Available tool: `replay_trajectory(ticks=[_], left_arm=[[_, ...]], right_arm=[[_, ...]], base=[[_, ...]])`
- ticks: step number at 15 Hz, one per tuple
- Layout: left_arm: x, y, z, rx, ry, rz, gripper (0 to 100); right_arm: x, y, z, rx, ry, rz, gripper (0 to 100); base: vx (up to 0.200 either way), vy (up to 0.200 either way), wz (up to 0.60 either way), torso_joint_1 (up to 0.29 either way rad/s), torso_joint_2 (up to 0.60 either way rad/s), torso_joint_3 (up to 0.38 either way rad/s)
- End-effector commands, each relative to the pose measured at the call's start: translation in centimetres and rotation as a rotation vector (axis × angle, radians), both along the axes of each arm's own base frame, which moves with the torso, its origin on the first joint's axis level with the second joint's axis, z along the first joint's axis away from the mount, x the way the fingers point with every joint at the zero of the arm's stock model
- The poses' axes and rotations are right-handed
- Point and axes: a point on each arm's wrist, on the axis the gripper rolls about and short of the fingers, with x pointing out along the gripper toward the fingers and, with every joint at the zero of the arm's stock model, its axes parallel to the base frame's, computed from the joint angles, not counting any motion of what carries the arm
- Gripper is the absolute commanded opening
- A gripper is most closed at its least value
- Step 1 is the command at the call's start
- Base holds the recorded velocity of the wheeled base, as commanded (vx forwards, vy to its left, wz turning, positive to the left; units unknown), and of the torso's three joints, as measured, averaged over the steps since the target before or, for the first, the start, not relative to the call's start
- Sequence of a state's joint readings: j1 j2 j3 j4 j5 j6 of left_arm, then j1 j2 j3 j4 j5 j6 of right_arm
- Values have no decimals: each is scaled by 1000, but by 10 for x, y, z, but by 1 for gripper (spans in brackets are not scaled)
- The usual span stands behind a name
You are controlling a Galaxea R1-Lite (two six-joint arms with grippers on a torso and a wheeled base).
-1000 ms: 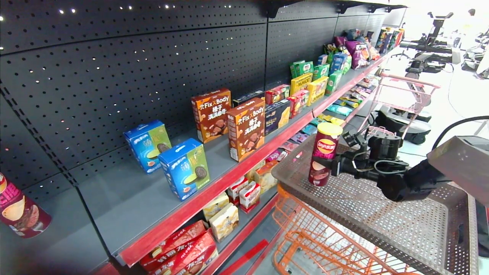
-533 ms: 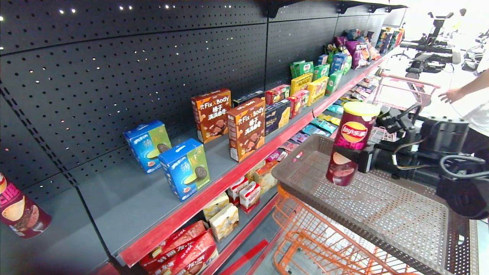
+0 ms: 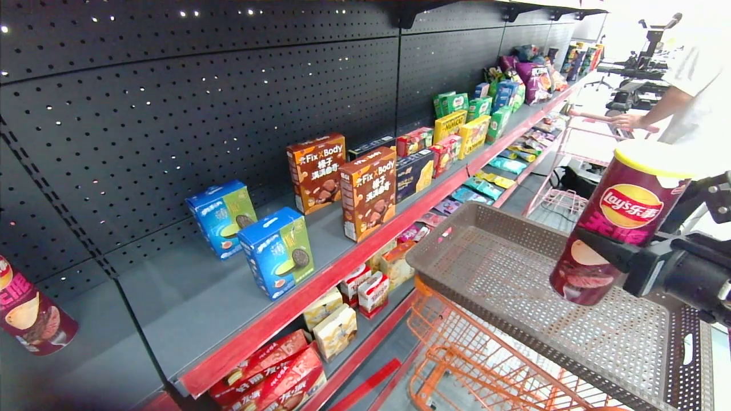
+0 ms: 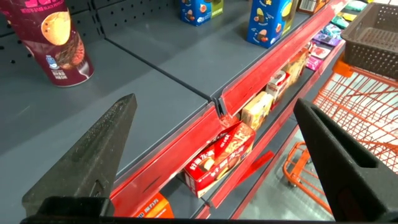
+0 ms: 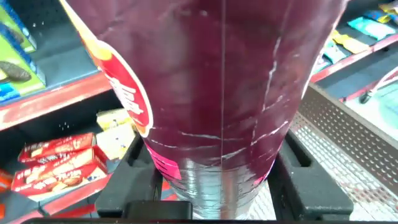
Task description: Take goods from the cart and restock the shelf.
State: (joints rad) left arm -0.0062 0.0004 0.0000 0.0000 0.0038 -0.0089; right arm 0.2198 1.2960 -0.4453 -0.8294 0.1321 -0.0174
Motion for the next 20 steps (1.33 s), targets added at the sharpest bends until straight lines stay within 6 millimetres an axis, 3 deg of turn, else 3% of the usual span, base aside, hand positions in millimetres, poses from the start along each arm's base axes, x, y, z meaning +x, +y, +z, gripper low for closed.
replay_trajectory(ticks=[1, 4, 20], left_arm=[[0, 0, 0, 0, 1, 1, 100], [0, 0, 0, 0, 0, 1, 100], [0, 0, 0, 0, 1, 1, 100]], right_arm=[[-22, -7, 4, -60, -30, -99, 0], [-21, -3, 2, -81, -18, -114, 0], [-13, 4, -5, -88, 19, -85, 0]], base=[[0, 0, 0, 0, 0, 0], [0, 0, 0, 0, 0, 0], [0, 0, 600, 2, 1, 4]])
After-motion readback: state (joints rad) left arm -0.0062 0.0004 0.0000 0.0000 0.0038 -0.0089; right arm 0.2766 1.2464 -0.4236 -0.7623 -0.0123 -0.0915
